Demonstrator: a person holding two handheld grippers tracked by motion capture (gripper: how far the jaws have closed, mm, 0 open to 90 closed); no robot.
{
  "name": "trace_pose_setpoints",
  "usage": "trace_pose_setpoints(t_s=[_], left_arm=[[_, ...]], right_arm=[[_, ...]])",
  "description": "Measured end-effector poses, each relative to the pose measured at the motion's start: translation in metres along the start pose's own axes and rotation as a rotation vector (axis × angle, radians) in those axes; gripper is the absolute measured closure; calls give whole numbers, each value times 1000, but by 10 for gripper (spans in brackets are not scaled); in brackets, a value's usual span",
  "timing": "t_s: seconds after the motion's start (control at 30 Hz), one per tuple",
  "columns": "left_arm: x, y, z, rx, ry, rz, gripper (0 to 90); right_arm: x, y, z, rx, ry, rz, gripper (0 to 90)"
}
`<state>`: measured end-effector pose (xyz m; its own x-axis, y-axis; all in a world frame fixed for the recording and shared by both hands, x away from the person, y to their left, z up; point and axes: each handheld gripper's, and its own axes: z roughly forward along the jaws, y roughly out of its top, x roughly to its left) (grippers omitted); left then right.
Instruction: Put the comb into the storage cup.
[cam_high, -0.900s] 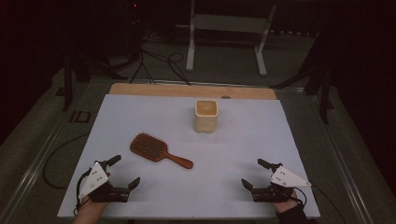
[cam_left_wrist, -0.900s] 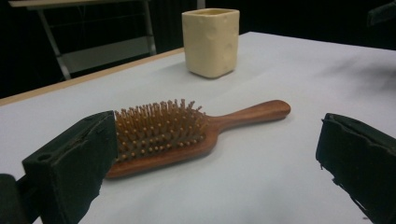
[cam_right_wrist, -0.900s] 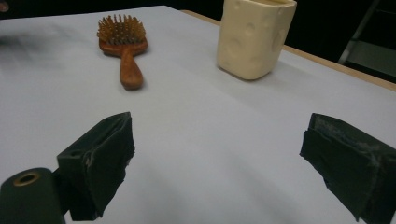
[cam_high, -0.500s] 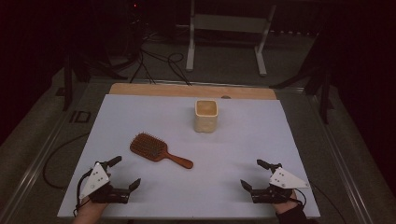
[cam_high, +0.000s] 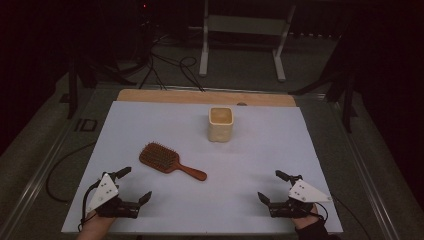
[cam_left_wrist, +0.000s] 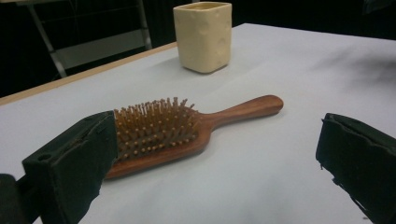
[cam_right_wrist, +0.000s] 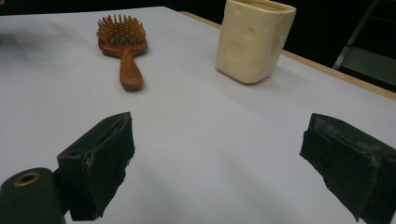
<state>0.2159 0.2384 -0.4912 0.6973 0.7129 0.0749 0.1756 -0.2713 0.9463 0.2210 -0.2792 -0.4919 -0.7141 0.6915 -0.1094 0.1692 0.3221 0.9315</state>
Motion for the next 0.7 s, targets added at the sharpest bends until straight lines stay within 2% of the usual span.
trace_pose_setpoints(t_s=[0.17, 0.3, 0.7], left_arm=[[-1, 9, -3, 11, 9, 5, 0], [1, 22, -4, 30, 0, 15, 0], [5, 54, -5, 37, -26, 26, 1]], right_arm=[[1, 1, 0, 0, -1, -1, 85], [1, 1, 1, -3, -2, 0, 85], [1, 2, 1, -9, 4, 0, 85]])
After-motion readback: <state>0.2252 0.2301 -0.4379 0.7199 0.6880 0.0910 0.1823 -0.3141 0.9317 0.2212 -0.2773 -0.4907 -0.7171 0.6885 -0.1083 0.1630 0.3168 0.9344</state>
